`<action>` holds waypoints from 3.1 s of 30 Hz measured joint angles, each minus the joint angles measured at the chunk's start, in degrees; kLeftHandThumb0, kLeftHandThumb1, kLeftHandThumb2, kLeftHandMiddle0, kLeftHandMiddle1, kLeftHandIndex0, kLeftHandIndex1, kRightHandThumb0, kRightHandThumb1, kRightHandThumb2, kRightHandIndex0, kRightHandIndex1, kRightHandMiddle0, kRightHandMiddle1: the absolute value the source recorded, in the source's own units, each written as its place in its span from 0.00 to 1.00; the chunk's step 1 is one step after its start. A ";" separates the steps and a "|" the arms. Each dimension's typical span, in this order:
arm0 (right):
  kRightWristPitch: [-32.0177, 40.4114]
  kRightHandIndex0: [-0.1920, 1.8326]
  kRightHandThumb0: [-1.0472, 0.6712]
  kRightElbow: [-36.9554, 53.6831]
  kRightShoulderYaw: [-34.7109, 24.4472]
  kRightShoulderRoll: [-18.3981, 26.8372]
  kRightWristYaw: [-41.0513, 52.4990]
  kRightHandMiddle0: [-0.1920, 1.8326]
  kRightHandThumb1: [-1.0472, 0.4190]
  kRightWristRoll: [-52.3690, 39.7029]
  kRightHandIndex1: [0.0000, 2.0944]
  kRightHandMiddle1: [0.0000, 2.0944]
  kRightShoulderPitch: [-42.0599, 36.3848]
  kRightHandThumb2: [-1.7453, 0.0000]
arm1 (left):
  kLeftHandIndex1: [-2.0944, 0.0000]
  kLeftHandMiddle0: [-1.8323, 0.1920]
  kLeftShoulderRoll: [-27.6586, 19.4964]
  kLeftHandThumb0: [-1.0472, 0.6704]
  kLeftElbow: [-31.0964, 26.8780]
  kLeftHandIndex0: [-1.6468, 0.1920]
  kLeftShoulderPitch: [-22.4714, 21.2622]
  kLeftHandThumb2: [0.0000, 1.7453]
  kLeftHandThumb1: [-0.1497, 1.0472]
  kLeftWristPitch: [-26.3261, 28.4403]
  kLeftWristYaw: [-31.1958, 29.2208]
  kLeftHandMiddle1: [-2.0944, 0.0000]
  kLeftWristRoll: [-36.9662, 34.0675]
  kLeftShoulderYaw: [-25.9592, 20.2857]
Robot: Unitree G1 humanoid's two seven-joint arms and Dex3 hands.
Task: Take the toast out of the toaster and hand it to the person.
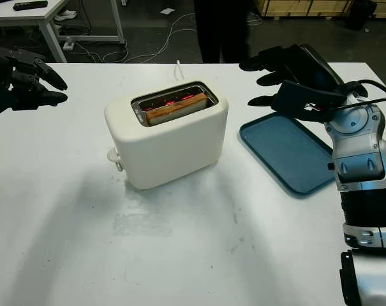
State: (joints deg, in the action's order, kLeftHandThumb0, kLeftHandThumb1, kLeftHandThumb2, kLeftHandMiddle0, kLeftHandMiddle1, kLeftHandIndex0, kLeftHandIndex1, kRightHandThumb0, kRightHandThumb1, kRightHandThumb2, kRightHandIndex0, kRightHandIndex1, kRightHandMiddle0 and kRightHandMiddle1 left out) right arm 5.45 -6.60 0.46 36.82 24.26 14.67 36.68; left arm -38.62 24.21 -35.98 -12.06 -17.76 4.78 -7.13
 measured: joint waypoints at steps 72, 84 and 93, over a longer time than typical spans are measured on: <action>-0.53 0.54 0.44 -0.73 0.02 0.00 0.00 0.48 0.21 0.29 0.00 0.00 0.00 1.00 | 0.62 0.29 0.00 0.00 0.01 0.28 0.00 0.00 0.73 0.29 0.01 0.63 0.03 -0.01; -0.52 0.55 0.43 -0.72 0.02 0.00 0.00 0.48 0.21 0.26 0.00 0.00 -0.01 1.00 | 0.61 0.29 0.00 0.00 -0.07 0.29 0.00 0.00 0.74 0.26 0.01 0.63 0.04 -0.01; -0.51 0.55 0.44 -0.72 0.02 0.00 0.00 0.48 0.22 0.24 0.00 0.00 -0.01 1.00 | 0.61 0.29 0.00 0.00 -0.06 0.29 0.00 0.00 0.74 0.25 0.03 0.63 0.13 -0.01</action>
State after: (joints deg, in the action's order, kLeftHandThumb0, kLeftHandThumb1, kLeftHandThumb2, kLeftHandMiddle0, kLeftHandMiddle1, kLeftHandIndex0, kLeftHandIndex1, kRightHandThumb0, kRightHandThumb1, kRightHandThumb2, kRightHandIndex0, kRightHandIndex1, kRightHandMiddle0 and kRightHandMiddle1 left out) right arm 4.94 -7.32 0.48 36.81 24.26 14.92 36.67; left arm -38.62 24.16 -35.97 -11.81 -17.73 4.91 -7.14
